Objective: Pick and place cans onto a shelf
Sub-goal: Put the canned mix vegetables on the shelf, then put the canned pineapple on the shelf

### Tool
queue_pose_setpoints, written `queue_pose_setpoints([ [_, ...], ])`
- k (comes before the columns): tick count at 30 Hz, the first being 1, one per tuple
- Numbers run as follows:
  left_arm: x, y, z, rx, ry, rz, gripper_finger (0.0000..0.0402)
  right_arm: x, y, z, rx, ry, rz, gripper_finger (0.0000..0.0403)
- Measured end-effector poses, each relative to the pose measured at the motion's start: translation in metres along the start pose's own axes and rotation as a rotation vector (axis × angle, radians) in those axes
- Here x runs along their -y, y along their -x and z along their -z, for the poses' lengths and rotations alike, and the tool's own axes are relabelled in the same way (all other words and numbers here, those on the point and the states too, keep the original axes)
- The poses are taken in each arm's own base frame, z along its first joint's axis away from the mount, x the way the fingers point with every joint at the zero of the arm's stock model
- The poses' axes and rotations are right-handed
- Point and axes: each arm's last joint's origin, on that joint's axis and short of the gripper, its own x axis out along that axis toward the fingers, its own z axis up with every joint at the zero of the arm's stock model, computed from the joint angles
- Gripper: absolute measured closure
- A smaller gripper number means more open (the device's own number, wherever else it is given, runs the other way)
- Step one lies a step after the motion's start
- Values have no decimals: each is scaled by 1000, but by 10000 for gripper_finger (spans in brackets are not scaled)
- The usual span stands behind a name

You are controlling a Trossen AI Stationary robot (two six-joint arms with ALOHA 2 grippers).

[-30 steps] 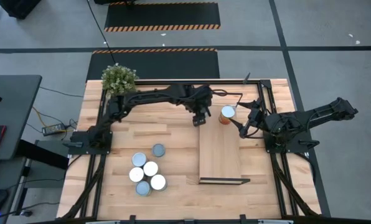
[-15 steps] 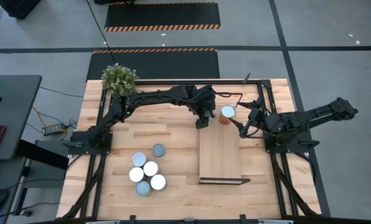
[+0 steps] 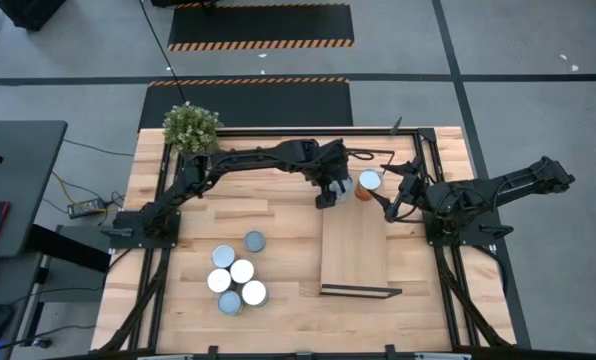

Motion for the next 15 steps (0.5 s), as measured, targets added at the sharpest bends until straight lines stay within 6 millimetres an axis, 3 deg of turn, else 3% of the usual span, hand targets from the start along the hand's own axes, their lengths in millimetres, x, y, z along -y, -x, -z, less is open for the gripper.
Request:
queue_pose_setpoints([
  [11,1,1,0,-26,-32,-74,45,0,0,0,0,0,-3,14],
  [15,3,12,0,-65,-37,-123,45,0,0,0,-1,1,-4,14],
])
